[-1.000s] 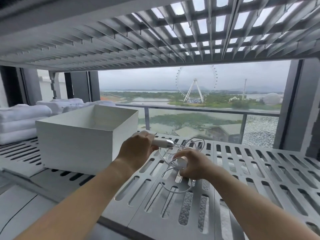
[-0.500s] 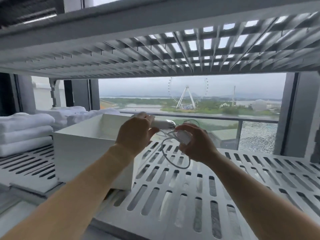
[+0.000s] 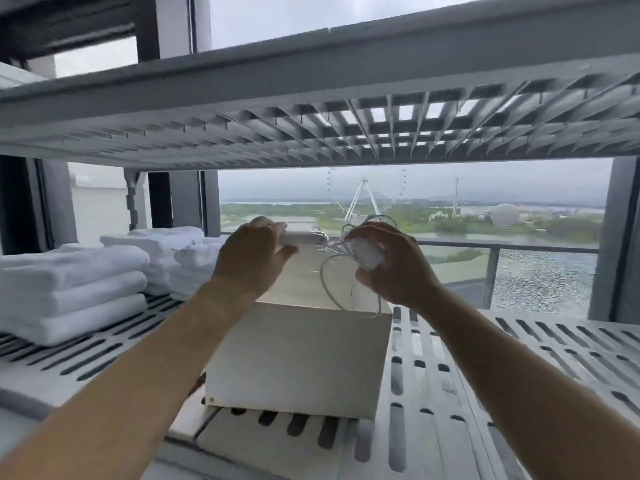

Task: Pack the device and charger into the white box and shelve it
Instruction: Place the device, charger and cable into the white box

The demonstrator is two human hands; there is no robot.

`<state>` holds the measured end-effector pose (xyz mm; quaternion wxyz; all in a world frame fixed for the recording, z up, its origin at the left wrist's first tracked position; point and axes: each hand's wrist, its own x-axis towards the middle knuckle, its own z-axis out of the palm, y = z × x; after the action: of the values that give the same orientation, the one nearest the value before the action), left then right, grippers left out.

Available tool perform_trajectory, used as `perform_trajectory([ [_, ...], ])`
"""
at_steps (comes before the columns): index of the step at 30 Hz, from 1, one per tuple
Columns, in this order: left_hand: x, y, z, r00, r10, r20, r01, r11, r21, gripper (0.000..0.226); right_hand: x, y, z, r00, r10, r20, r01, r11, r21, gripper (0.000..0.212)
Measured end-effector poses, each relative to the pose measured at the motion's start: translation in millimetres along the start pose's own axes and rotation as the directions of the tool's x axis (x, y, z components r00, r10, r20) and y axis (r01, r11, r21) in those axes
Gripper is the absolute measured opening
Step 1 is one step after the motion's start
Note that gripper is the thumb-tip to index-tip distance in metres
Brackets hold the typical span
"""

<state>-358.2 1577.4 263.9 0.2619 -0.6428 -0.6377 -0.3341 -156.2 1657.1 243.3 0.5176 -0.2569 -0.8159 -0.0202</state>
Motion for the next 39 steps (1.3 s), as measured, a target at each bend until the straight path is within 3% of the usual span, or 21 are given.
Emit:
perform_trajectory([
  [8, 12.9, -35.5, 12.3, 0.990, -0.012, 0.137, 0.020, 0.998, -0.063, 0.035, 21.3, -17.2, 40.0, 0.992, 0.086, 0.095, -0.076, 0.992, -0.103, 0.054],
  [16, 2.1, -38.8, 20.4, 0.947, -0.043, 0.318, 0.047, 0.999, -0.005, 0.030, 17.1, -16.9, 57.4, 0.926, 0.130, 0.355, -0.067, 0.980, -0.186, 0.051],
  [23, -2.3, -40.1, 19.7, 0.954, -0.106, 0.280, 0.102, 0.994, 0.031, 0.027, 11.9, -20.4, 54.6, 0.849, 0.131, 0.512, -0.045, 0.983, -0.177, 0.058],
  [27, -1.7, -40.1, 21.3, 0.964, -0.110, 0.242, 0.104, 0.994, 0.037, 0.024, 11.6, -24.0, 49.5, 0.875, 0.163, 0.457, -0.106, 0.983, -0.147, 0.066],
  [33, -0.4, -36.5, 19.7, 0.951, -0.072, 0.299, 0.065, 0.997, 0.033, 0.026, 5.4, -24.2, 42.3, 0.930, 0.223, 0.293, -0.207, 0.975, -0.085, 0.044],
  [39, -1.3, -33.9, 19.2, 0.843, -0.009, 0.538, 0.005, 1.000, 0.008, 0.043, 2.6, -27.8, 42.2, 0.909, 0.234, 0.344, -0.191, 0.969, -0.155, 0.034],
])
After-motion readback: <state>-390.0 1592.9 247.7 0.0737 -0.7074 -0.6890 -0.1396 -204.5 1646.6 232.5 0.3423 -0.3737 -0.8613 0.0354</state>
